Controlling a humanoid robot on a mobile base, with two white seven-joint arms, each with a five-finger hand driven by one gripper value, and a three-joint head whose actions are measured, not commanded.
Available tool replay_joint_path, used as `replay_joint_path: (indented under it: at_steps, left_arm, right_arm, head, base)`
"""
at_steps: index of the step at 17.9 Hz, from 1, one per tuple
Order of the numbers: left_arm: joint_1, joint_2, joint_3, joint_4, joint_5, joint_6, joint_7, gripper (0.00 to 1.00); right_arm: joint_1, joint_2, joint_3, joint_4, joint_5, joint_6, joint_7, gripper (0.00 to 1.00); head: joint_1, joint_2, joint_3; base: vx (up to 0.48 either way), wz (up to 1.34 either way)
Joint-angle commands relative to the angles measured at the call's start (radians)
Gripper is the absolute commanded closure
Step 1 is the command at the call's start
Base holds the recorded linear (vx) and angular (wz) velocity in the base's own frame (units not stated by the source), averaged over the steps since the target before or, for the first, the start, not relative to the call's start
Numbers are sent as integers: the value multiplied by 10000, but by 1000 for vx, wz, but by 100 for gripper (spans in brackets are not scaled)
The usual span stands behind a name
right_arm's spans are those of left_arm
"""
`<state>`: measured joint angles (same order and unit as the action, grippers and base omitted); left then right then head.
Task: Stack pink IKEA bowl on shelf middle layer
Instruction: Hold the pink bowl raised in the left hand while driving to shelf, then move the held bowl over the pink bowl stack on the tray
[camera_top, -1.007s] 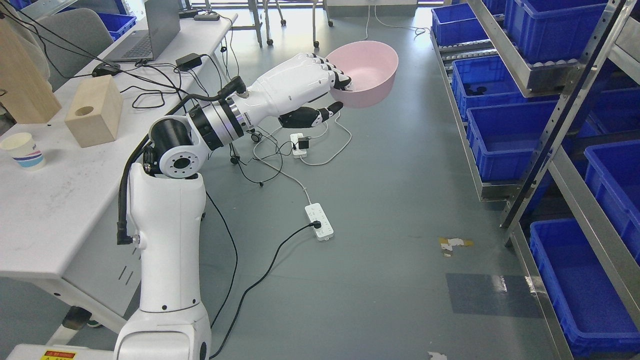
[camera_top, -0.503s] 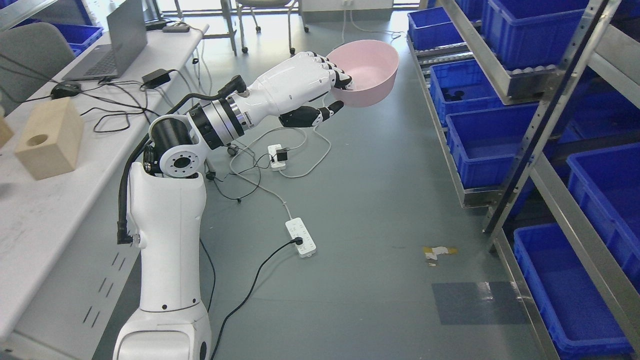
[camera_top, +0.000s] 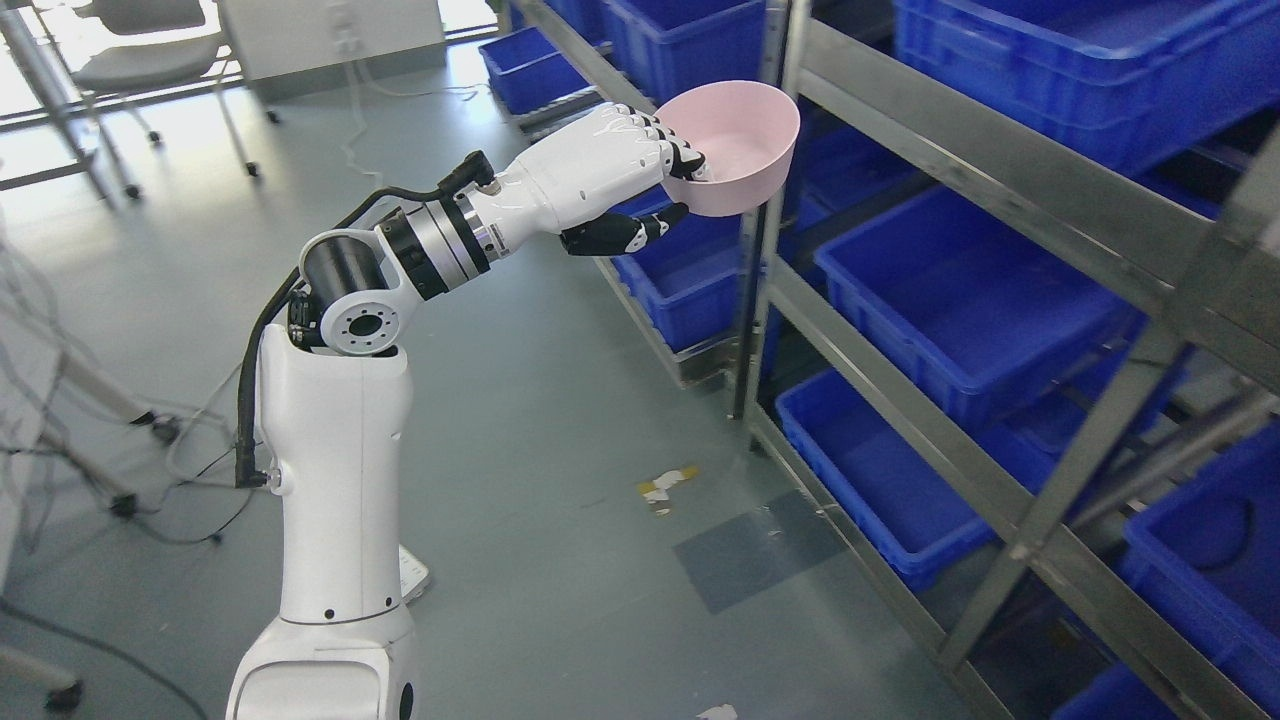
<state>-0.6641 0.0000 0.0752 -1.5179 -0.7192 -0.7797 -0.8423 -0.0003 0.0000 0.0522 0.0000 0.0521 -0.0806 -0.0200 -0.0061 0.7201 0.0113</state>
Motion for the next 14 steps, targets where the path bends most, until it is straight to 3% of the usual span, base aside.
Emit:
replay_joint_path:
  at_steps: [1, 6, 11, 14]
  left_arm:
    - [14, 174, -368, 8, 303, -57, -44, 97]
    - [-184, 174, -202, 8, 366, -57, 63, 97]
    - [-1640, 174, 458, 267, 198, -57, 370, 97]
    - [-2193, 242, 812, 1217, -981, -57, 111, 96]
  right_arm:
    - [34, -175, 0, -174, 0, -7, 16, 0]
    - [34, -175, 0, -174, 0, -7, 16, 0]
    - [34, -175, 0, -174, 0, -7, 16, 0]
    - [34, -175, 0, -174, 0, -7, 16, 0]
  head:
    - [0, 0, 0]
    - [0, 0, 0]
    - [0, -1, 0]
    - [0, -1, 0]
  base:
    - [11, -1385]
    - [-38, -1538]
    - [-47, -1480]
    - [30, -1023]
